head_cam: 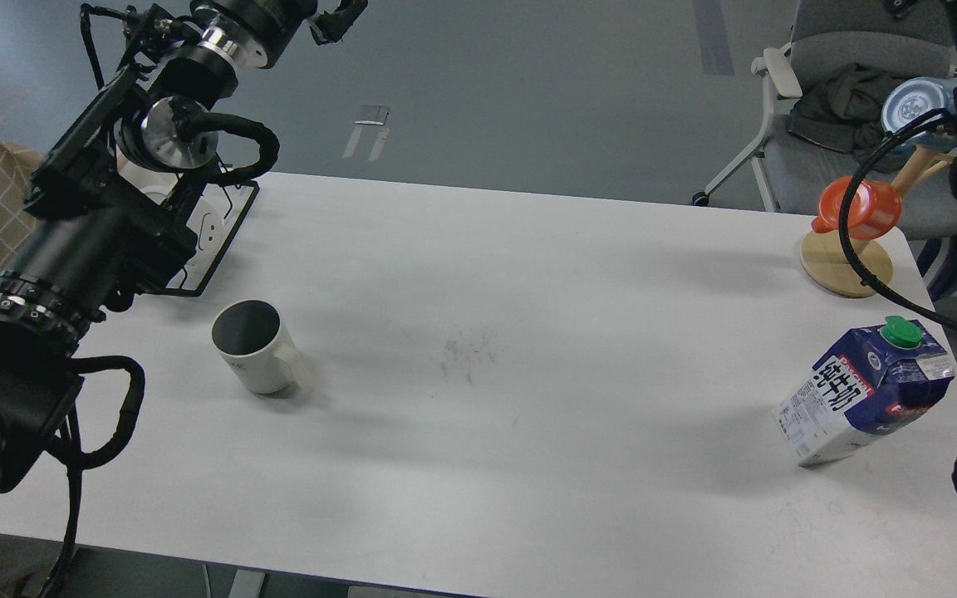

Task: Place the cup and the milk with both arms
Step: 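Raise the left gripper and move it toward the white mug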

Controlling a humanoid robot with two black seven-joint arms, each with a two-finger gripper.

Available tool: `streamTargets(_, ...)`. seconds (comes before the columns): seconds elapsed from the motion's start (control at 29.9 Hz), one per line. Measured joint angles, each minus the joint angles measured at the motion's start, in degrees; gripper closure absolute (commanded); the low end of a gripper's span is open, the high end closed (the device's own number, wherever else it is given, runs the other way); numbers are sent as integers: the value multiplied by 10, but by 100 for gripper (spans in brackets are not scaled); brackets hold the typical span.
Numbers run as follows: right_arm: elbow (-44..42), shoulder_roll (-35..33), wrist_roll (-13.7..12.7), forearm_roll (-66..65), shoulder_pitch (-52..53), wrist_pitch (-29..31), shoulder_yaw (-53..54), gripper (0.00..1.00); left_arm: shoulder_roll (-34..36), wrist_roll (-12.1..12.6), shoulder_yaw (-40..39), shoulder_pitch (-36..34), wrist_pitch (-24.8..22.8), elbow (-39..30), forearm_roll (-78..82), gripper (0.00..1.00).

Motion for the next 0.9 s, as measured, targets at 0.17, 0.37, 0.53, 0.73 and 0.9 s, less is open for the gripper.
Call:
streamTargets(0.17, 2, 6, 0, 0, 1, 0, 0, 0, 9, -1, 1, 4, 0, -9, -1, 2)
streamTargets(0.37, 3, 9, 0, 0, 2, 0, 1, 0, 14, -2, 0, 8, 2, -14, -1, 2)
streamTargets(0.53, 3, 8, 0, 0, 0, 0, 1, 0, 24, -2, -5, 12, 3, -19, -5, 2)
streamTargets(0.73, 3, 6, 0, 0, -3, 0, 1, 0, 38, -5, -9, 33, 6, -57, -8, 2)
streamTargets(0.9, 4, 5, 0, 0, -3, 0, 1, 0, 46, -7, -13, 63, 23, -90, -10, 2)
